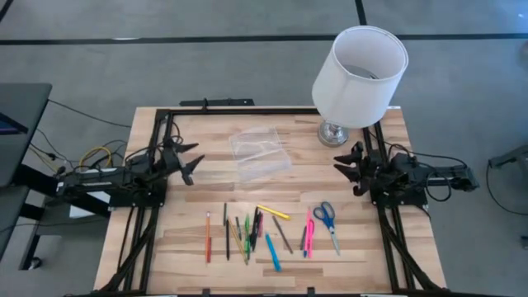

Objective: Pick & place school supplies into a supply box
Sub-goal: Put the scissors into the supply box

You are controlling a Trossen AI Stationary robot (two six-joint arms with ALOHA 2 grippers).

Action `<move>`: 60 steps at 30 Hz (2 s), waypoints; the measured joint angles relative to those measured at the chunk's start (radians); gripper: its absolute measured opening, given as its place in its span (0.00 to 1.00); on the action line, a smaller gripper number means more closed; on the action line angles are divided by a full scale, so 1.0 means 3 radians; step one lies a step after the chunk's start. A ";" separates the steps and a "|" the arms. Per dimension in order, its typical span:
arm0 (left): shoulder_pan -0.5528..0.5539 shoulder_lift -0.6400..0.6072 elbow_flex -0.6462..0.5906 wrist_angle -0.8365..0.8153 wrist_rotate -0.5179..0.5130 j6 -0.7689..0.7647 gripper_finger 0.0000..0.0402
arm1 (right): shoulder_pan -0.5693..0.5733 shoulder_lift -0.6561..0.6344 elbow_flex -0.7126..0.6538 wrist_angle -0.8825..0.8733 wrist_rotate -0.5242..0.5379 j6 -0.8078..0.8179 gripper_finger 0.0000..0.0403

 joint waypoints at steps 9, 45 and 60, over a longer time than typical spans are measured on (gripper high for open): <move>-0.0048 0.0246 -0.0022 -0.0159 0.1523 -0.0989 0.55 | 0.0105 0.0094 0.0000 -0.0489 0.0038 0.0335 0.31; -0.0161 0.0601 -0.0031 -0.0147 0.1498 -0.0739 0.55 | 0.1461 0.3785 0.1911 -0.2456 0.1246 0.3168 0.21; -0.0160 0.0603 0.0074 -0.0264 0.1488 -0.0584 0.55 | 0.1514 0.4655 0.2702 -0.3135 0.1124 0.3398 0.18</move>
